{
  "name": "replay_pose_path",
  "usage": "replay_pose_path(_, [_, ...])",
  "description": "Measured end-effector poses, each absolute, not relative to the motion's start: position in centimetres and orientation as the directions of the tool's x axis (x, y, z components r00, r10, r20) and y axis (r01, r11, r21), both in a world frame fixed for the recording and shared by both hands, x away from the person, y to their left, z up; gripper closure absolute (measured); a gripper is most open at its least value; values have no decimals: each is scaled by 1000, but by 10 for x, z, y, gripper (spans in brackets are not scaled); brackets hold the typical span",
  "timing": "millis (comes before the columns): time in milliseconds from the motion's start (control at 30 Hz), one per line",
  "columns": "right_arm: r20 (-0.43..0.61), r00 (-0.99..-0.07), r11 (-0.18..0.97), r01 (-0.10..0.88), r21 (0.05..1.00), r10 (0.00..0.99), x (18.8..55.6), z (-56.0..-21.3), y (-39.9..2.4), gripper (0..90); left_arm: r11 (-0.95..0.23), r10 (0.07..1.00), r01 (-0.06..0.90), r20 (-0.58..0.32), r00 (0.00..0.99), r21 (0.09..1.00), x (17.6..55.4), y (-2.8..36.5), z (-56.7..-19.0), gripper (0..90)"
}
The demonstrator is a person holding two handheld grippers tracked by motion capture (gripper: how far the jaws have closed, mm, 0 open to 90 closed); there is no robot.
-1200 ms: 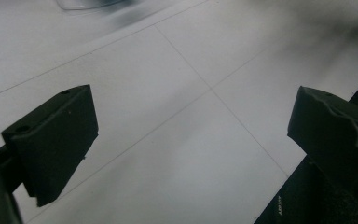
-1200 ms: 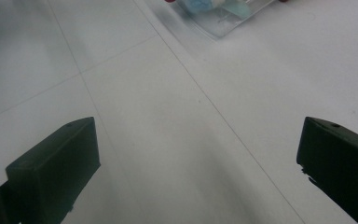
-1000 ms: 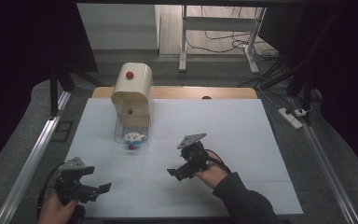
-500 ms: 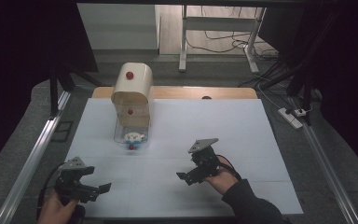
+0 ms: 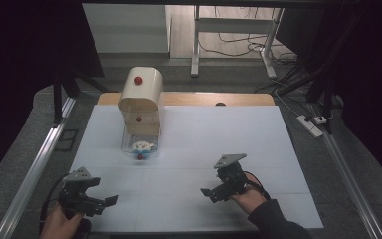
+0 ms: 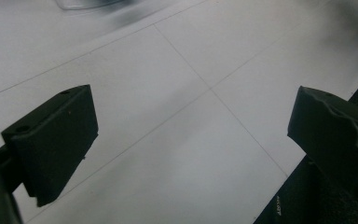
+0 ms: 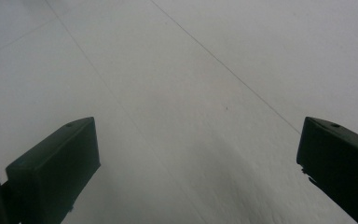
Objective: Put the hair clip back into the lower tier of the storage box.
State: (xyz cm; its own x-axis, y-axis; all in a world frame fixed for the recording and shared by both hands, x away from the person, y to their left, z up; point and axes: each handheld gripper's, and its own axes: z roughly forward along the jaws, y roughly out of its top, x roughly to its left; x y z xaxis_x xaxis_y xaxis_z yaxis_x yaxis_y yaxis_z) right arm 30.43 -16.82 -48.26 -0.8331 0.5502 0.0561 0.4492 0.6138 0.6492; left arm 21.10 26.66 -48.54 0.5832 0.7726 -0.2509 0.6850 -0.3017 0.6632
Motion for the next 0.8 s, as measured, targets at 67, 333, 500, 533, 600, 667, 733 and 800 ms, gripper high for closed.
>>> replay_pose_path(67, [57,-827,610,457,648,559,302,-482,-173,0,-302,772,685,-251,583,663,211,267,-485,16])
replay_pose_path(333, [61,-803,588,483,649,592,295,-480,-192,0,-301,772,685,-253,584,663,211,267,-485,16])
replay_pose_path(500, [61,-789,576,496,650,611,292,-479,-201,0,-303,771,685,-251,585,663,211,266,-485,16])
replay_pose_path(533, [61,-787,575,499,649,614,292,-479,-204,0,-303,772,685,-251,585,663,211,266,-485,16])
replay_pose_path(600, [62,-779,569,507,647,624,290,-479,-208,0,-303,772,685,-251,584,662,211,266,-485,16])
replay_pose_path(667, [65,-772,563,515,646,632,289,-479,-213,0,-303,772,685,-251,584,662,211,266,-485,16])
replay_pose_path(733, [59,-765,560,519,646,641,288,-478,-218,0,-304,771,685,-252,585,662,211,266,-485,16])
replay_pose_path(800, [61,-756,551,528,647,652,286,-478,-223,0,-304,771,685,-252,585,662,211,266,-485,16])
